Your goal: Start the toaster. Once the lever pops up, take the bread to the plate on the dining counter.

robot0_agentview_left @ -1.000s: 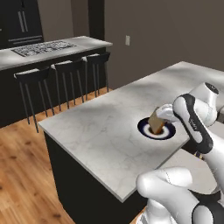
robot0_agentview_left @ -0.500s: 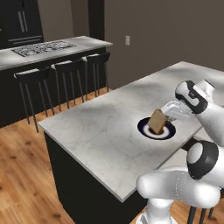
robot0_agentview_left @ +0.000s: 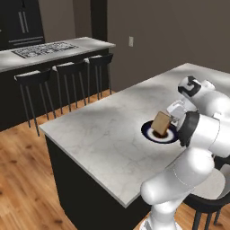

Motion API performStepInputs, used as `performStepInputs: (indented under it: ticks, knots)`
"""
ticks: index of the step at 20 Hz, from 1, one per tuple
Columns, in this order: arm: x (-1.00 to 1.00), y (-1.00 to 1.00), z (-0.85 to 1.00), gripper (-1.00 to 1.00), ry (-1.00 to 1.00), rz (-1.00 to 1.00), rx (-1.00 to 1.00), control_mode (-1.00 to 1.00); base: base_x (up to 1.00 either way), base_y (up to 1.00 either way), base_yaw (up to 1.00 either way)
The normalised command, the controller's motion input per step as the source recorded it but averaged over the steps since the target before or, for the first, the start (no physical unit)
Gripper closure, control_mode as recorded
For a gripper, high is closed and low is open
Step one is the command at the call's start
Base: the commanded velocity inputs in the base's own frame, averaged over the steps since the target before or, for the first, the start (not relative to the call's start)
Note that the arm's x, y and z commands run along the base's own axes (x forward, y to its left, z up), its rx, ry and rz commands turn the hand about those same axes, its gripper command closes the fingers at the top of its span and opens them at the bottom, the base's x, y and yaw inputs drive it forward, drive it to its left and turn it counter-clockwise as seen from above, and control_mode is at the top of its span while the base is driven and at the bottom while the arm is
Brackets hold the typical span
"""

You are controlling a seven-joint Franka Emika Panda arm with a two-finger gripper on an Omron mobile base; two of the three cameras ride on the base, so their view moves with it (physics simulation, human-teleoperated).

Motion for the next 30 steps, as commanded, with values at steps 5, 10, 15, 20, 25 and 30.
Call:
performStepInputs:
  ticks: [5,10,15,20,25,30]
  knots:
    - [0.23,0.00,-0.30,1.00,0.00,0.00,0.00,-1.00,0.00,0.00,0.00]
    - [0.27,0.00,-0.28,1.00,0.00,0.00,0.00,-1.00,0.00,0.00,0.00]
    - [0.30,-0.01,-0.19,1.00,0.00,0.00,0.00,-1.00,0.00,0.00,0.00]
    - [0.24,-0.07,-0.21,1.00,0.00,0.00,0.00,-1.00,0.00,0.00,0.00]
    - [0.09,-0.08,-0.23,1.00,0.00,0.00,0.01,-1.00,0.00,0.00,0.00]
    - [0.05,-0.07,-0.15,1.00,0.00,0.00,0.02,-1.00,0.00,0.00,0.00]
